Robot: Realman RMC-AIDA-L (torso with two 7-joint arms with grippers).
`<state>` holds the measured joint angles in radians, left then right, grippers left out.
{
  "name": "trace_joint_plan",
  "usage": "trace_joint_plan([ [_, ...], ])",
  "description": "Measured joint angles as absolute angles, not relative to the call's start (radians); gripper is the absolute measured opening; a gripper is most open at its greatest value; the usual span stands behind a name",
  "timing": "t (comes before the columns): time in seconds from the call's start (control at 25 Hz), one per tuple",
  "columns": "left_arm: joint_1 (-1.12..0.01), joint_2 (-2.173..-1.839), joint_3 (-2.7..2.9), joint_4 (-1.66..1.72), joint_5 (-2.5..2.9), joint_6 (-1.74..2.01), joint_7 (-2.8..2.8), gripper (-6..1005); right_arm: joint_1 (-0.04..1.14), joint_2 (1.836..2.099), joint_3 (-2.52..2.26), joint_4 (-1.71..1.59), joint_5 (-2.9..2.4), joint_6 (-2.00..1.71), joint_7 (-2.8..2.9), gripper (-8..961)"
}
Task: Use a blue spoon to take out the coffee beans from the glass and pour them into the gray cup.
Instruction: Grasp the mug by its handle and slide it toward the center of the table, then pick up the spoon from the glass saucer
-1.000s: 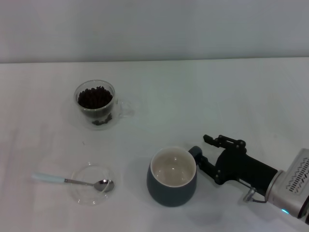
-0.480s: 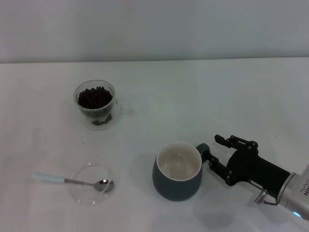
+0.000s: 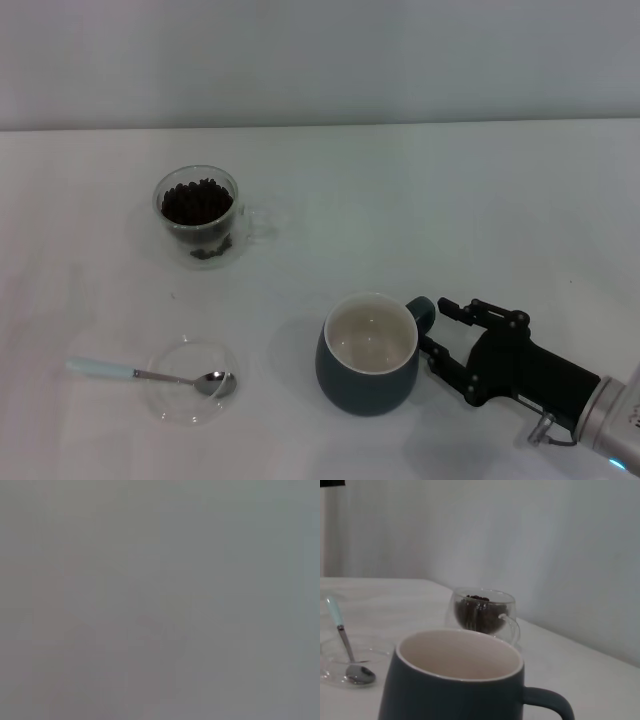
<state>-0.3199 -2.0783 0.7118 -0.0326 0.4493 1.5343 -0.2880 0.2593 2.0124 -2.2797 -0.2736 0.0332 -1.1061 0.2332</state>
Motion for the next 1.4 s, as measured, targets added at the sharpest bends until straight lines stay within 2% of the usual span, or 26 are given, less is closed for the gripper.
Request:
trace_joint_plan([
  [0.88, -0.318, -2.080, 0.712, -0.032, 0.449, 1.536, -0.287, 714, 0.148, 2.010, -2.173, -0.096, 0.062, -1.490, 0.232, 498],
  [1.4, -0.311, -2.084, 0.720, -0.044, 0.469, 1.538, -0.293, 714, 0.151, 2.007, -1.921, -0.042, 0.062, -1.660, 0.228, 497],
])
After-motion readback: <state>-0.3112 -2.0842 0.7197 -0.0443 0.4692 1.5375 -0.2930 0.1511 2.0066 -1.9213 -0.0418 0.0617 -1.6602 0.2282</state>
